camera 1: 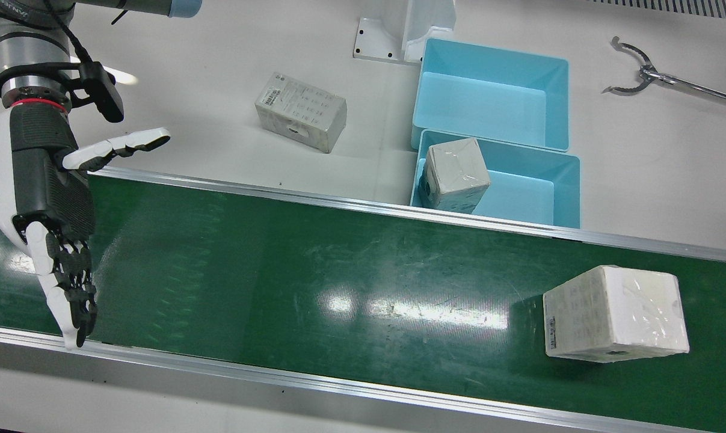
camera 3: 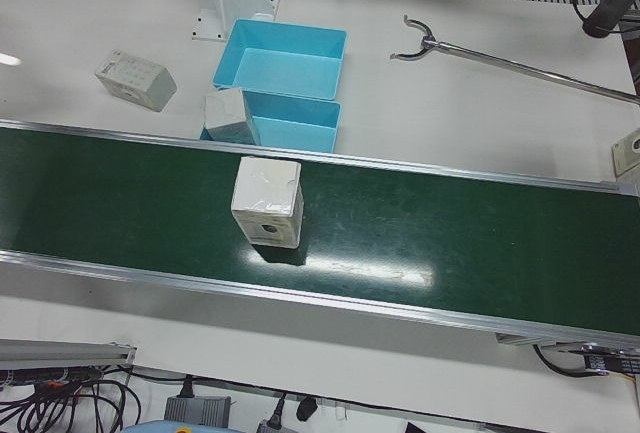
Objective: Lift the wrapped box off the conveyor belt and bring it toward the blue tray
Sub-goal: 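Hold the right hand open beside the belt as the wrapped box approaches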
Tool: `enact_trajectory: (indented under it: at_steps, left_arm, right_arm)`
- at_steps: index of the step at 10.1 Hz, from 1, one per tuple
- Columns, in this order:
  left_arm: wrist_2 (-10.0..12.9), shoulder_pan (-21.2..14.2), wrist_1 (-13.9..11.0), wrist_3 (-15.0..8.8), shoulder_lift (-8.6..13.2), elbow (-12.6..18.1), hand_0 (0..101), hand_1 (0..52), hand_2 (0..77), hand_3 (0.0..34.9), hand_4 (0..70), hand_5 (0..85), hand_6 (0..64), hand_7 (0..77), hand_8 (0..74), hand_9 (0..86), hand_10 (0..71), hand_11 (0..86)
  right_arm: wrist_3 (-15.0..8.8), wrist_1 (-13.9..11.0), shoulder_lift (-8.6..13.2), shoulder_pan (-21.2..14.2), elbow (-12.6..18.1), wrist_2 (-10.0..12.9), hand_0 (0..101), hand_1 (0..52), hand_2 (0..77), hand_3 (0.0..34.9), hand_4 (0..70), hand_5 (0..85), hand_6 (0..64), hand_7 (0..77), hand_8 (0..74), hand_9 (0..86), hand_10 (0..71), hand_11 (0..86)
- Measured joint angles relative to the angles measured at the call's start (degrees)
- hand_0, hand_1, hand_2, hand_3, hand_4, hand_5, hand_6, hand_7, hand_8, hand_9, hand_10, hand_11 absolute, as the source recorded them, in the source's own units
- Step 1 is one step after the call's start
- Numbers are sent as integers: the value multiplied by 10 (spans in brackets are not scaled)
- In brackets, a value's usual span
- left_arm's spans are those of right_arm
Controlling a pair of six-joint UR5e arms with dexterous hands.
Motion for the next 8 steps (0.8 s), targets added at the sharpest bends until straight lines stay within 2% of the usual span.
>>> enact_trajectory:
  at_steps: [3, 8]
  left_arm:
    - [0, 0, 0, 0, 0, 0, 0, 0, 5, 0, 0, 11, 0, 0, 0, 0, 0, 0]
    - [0, 0, 0, 0, 0, 0, 0, 0, 11, 0, 0, 11, 0, 0, 0, 0, 0, 0]
  right_arm:
    - [3, 0, 5, -3, -11, 3, 426, 93, 82, 92, 5, 71, 0, 5, 16, 16, 5, 16]
    - [5, 1, 6, -4, -13, 3, 420, 82, 82, 81, 5, 71, 0, 5, 22, 16, 5, 16]
